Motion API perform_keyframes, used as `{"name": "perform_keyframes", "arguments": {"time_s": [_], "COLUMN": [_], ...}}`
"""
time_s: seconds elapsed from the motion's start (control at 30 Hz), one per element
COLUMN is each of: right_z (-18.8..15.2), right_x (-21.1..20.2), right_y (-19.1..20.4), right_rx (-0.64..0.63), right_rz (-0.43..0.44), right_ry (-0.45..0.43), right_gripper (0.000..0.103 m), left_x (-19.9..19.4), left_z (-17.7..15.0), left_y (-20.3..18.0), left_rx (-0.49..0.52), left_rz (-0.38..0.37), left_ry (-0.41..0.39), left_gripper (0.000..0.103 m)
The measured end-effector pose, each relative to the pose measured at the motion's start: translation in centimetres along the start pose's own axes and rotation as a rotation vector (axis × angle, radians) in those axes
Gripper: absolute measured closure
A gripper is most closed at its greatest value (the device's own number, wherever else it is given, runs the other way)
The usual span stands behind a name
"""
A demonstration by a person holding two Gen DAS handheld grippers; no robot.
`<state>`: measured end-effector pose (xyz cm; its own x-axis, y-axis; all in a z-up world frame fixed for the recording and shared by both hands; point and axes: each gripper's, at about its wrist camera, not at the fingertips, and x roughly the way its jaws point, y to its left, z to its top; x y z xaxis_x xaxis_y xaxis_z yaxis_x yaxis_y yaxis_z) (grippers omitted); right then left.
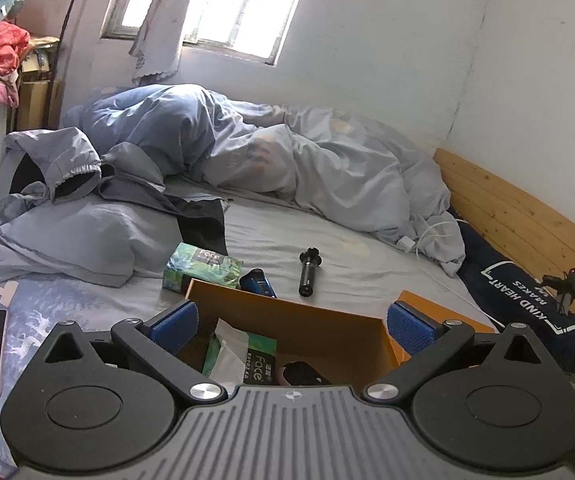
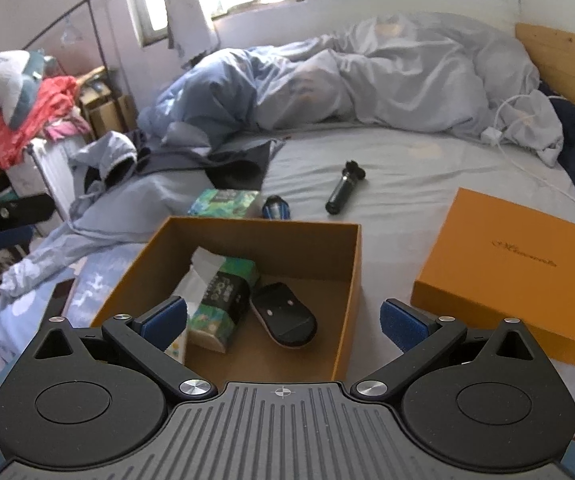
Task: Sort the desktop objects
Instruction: 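Withdraw the left tool and move the right tool toward the blue shaver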
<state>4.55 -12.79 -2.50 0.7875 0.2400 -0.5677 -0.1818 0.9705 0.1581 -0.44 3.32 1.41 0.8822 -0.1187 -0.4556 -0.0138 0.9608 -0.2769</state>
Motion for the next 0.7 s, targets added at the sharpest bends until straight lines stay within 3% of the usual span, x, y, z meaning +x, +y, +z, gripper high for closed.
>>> {"name": "perform_keyframes", "arguments": {"time_s": [0.47, 0.7], "right_z": [5.3, 8.2], "right_x": [4.8, 7.7], "right_y": [0.9, 1.5], "right_rx": [-0.042, -0.071], "right_rz": [0.032, 0.045], "right_ry": [0.004, 0.008], "right_gripper": [0.000, 0.000], "left_x": [2.4, 2.1], "left_z": [-1.0, -0.8], "left_y": [0.2, 1.1], "left_rx": [-0.041, -0.049], "left_rz": [0.050, 0.165], "left_ry": [0.047, 0.033], "left_gripper": [0.000, 0.000]}}
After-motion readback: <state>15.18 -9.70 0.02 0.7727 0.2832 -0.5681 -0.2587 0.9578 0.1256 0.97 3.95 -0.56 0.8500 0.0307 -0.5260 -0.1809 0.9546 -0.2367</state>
